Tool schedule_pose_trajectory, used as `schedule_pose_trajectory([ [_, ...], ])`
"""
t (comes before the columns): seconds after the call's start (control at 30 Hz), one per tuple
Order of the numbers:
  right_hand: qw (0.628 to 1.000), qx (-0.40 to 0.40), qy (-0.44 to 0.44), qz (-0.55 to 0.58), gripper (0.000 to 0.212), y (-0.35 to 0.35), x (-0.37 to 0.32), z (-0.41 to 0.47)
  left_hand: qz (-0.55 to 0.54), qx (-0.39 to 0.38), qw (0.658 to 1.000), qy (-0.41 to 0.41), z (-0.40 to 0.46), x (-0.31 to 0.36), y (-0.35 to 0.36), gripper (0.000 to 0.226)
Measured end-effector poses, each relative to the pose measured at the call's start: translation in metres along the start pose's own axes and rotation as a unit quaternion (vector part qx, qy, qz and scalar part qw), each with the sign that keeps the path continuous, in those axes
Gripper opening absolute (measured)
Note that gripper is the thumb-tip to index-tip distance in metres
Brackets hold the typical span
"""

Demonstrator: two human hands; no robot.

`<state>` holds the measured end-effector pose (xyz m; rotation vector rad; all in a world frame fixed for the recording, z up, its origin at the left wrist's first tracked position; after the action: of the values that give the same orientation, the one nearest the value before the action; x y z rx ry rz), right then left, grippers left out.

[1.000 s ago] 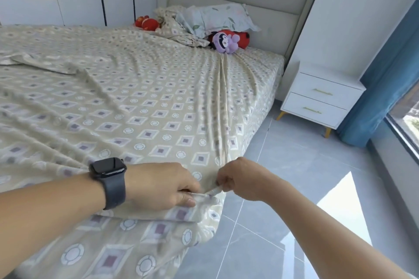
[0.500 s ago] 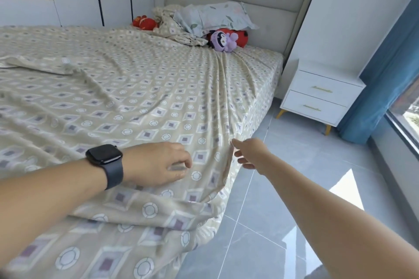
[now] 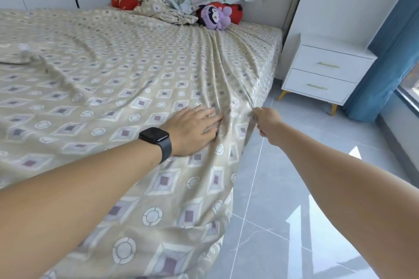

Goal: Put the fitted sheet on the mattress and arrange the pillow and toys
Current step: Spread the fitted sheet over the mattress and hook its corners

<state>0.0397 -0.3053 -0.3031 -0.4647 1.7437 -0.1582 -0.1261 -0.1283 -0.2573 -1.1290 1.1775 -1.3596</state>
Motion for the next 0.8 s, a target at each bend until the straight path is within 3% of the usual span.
schedule_pose_trajectory([
  [0.1,0.989,0.058,0.064,-0.118,0.031,-0.035,0.035,-0.007,-0.016,-0.006,1.0,0.005,-0.009,0.003,-0.006,0.051],
  [0.3,0.99,0.022,0.083,-0.113,0.02,-0.017,0.04,0.005,-0.025,-0.052,0.998,0.01,-0.02,0.0,0.003,0.055],
  [0.5,0.995,0.082,0.05,-0.007,0.023,-0.026,0.008,0.08,-0.024,-0.078,0.997,0.012,0.048,-0.028,0.002,0.055],
  [0.7,0.994,0.078,0.033,0.074,0.016,-0.016,-0.012,0.147,-0.039,-0.067,0.997,0.0,0.138,-0.035,0.008,0.052],
  [0.8,0.992,0.06,0.055,0.099,0.024,-0.011,-0.007,0.166,-0.036,-0.045,0.998,0.001,0.166,-0.035,0.011,0.052],
])
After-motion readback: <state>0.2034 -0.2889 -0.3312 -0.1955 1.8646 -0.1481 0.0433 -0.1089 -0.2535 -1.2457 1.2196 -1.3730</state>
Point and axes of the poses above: each hand's wrist, its own z-axis towards the middle knuckle, its own y-axis out of the palm, x = y × z, the point moved 9 cm from there along z, towards the middle knuckle, and after that the axes turned 3 degrees about z, right-handed, at the moved point
